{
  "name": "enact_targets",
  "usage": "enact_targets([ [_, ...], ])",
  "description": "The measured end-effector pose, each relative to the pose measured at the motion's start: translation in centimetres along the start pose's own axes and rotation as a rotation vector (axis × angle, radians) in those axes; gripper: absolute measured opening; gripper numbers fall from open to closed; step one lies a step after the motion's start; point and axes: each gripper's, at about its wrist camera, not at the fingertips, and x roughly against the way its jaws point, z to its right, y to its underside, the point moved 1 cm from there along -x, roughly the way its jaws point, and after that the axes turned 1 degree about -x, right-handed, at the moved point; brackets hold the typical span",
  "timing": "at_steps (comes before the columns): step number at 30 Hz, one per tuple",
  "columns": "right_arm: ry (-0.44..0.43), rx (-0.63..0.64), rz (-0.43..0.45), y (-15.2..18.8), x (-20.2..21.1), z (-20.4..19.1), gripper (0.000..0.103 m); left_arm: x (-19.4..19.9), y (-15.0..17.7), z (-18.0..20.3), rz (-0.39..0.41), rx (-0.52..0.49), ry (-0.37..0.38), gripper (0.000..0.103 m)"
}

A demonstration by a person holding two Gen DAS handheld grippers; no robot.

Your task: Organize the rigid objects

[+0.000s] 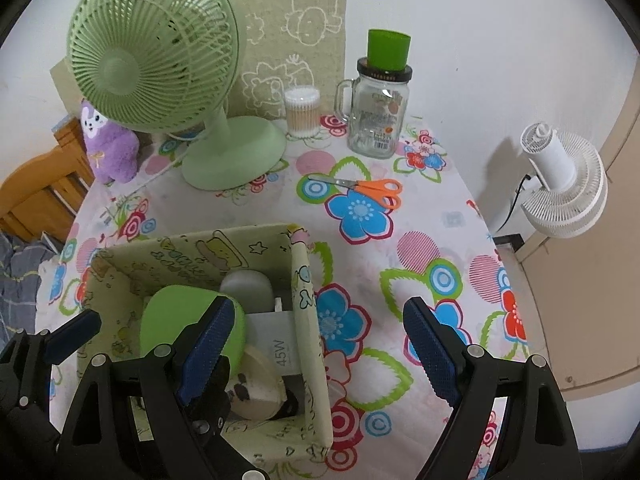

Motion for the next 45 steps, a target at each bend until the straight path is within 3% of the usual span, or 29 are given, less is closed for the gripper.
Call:
enact_targets([
  [26,-0.066,0.045,0.092,3.0,8.8,-1.2,0.089,8.7,3.8,-0.9,0.073,0.025,-0.045,0.103],
  [40,-0.097,0.053,0.114,4.9,13.3,-0.1,0.088,12.9,6.1,-2.3,0.101,0.040,-0.099,0.103],
  [45,-0.097,0.040,0.137,5.5,14.9,0.6,0.088,14.3,7.0,-2.5,0.114,0.028,-0.157,0.103],
])
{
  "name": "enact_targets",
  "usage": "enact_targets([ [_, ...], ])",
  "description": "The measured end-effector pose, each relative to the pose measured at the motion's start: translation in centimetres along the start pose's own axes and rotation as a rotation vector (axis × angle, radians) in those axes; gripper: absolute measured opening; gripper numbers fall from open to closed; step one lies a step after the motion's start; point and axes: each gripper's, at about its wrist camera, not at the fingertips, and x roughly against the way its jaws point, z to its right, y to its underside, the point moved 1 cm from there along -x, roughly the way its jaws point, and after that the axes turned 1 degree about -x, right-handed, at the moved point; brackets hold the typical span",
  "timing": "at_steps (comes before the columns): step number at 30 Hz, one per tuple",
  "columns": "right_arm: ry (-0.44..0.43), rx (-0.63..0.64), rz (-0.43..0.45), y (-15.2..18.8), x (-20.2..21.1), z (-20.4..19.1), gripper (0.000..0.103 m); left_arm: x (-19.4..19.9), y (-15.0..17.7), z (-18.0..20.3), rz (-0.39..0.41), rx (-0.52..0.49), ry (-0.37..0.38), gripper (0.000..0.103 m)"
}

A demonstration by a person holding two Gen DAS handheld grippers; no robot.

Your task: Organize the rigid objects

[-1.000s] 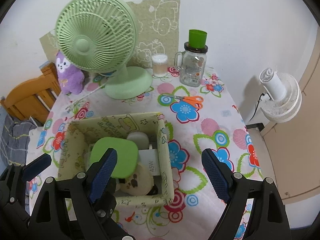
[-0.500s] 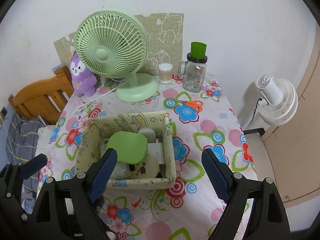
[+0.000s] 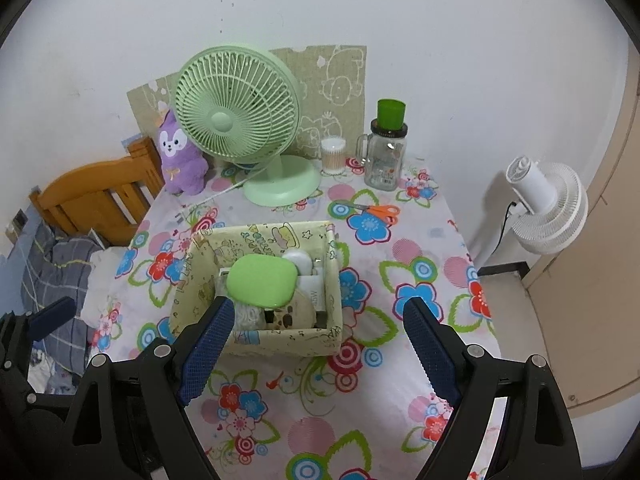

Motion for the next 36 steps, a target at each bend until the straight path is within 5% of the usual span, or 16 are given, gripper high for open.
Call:
enact_targets([
  [18,0.060,-0.055,0.079,-0.1,7.4,1.7,0.090,7.1,-0.3,-2.2,0.113,0.065,0.039,0.103],
  [36,0.103,0.023,0.189,-0.4,13.2,0.7,0.098,11.9,-0.8,-2.8,0.166,0.090,0.081,0.103],
])
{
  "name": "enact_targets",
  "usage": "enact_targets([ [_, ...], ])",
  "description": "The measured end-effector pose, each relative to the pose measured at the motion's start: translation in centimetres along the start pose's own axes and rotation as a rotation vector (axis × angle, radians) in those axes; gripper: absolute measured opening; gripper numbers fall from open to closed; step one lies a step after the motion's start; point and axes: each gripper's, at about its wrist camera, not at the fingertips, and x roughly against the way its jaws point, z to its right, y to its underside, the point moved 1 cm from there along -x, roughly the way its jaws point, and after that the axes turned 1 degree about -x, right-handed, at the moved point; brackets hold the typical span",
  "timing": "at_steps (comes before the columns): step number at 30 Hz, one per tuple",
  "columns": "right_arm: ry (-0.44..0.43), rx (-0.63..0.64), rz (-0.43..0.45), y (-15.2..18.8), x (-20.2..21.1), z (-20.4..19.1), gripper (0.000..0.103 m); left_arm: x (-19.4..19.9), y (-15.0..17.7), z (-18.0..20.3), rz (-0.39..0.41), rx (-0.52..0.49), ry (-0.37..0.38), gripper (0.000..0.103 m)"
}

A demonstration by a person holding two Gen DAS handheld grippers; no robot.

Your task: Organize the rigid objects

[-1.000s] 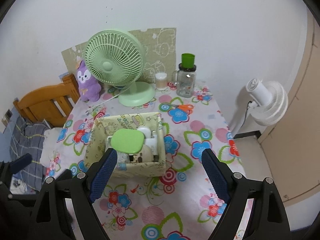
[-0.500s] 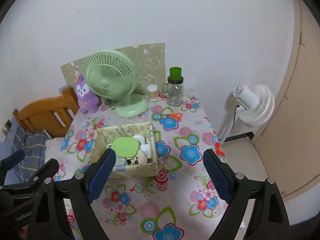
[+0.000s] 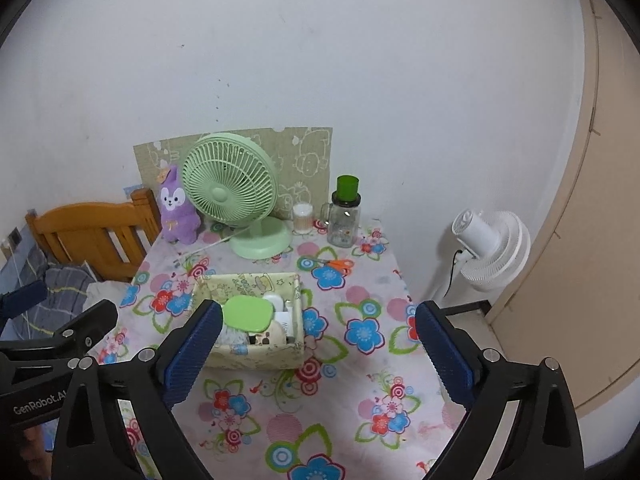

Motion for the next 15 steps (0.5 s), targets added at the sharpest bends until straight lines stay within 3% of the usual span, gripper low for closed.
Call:
enact_targets([
  [15,-0.033,-0.036,0.013,-0.5,1.8,0.8,0.099,2.5,-0.4,-0.1,0.055,0.011,-0.030,0.103],
])
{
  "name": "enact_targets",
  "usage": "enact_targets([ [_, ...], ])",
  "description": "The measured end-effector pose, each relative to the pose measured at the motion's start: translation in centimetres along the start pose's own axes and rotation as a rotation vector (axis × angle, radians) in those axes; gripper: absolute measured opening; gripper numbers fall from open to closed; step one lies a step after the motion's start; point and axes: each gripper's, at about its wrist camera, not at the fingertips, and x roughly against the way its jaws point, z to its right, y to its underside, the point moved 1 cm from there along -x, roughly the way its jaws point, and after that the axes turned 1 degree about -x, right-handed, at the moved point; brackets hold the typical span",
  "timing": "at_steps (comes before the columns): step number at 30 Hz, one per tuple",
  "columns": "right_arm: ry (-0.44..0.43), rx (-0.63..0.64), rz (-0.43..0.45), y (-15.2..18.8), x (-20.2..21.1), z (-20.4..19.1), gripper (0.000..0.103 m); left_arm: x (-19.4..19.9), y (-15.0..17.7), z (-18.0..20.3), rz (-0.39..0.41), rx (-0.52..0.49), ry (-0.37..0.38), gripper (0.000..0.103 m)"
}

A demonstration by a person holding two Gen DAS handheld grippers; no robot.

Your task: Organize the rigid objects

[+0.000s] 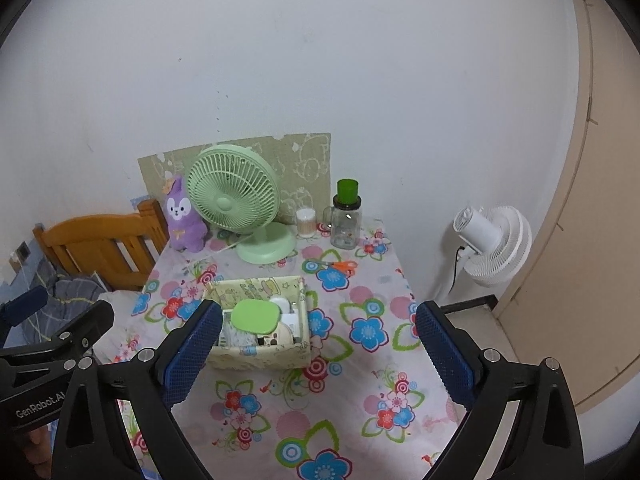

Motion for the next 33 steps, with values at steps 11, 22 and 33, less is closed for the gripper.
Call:
enact_targets([
  [11,-0.007,-0.003,0.010,-0.3,0.4,0.0,0.099,0.4,0.2,-0.7,-0.007,0.035,-0.018,0.103],
  [22,-0.014,-0.005,0.032,-0.9,0.5,-0.3,0.099,0.8,-0.1,-1.2,0.006,0.035,-0.028,0.103],
  [33,0.001,-0.006,0.030,-0.8,0.7,-0.2,0.099,1.0,-0.1,-1.1,0.012,0.024,-0.028,0.103],
])
